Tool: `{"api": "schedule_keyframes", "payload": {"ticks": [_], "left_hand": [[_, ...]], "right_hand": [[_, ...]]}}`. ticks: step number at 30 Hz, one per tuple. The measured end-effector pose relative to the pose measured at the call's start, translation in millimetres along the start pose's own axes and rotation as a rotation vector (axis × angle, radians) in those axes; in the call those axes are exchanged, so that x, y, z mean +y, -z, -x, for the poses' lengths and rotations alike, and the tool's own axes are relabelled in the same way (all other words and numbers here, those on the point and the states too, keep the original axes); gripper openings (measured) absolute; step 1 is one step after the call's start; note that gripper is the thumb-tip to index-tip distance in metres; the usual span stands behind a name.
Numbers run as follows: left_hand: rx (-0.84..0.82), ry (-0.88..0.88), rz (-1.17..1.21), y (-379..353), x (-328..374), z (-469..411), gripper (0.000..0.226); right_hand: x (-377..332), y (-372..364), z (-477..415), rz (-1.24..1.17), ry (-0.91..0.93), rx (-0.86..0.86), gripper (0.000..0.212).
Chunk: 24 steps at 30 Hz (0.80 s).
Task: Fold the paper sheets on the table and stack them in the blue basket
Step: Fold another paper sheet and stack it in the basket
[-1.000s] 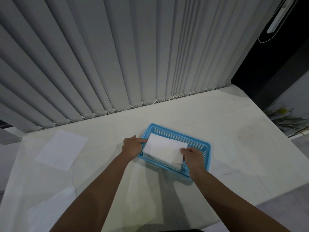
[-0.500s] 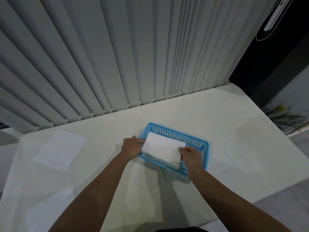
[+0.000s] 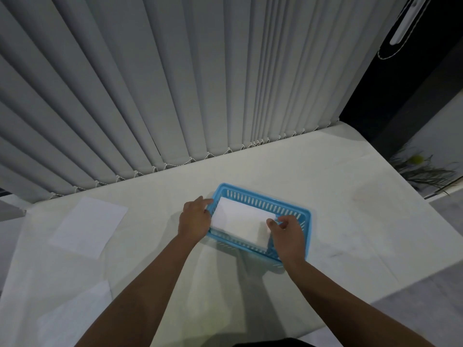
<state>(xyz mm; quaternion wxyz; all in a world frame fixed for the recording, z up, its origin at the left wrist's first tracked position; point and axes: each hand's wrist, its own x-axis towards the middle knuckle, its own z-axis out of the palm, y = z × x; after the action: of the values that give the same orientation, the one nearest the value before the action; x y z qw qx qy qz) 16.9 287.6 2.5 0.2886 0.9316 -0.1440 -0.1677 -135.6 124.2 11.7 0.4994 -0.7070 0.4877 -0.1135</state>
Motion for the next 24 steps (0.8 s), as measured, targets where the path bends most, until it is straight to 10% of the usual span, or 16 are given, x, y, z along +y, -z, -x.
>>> {"api": "schedule_keyframes", "payload": {"ticks": [5, 10, 19, 24], "left_hand": [[0.034, -0.351, -0.320, -11.2, 15.1, 9.7, 0.051], [-0.181, -0.430, -0.581, -30.6, 4.4, 5.3, 0.084], [-0.138, -0.459, -0.622, -27.1, -13.1, 1.4, 0.077], [0.032, -0.143, -0.106, -22.9, -12.1, 10.1, 0.066]], "right_hand": [[8.8, -3.5, -3.7, 0.606, 0.527, -0.040, 0.048], [23.7, -16.4, -9.2, 1.018, 0.625, -0.258, 0.092], [30.5, -6.0, -7.7, 0.988, 0.544, -0.274, 0.101], [39.5, 19.5, -11.2, 0.682, 0.424, 0.016, 0.086]]}}
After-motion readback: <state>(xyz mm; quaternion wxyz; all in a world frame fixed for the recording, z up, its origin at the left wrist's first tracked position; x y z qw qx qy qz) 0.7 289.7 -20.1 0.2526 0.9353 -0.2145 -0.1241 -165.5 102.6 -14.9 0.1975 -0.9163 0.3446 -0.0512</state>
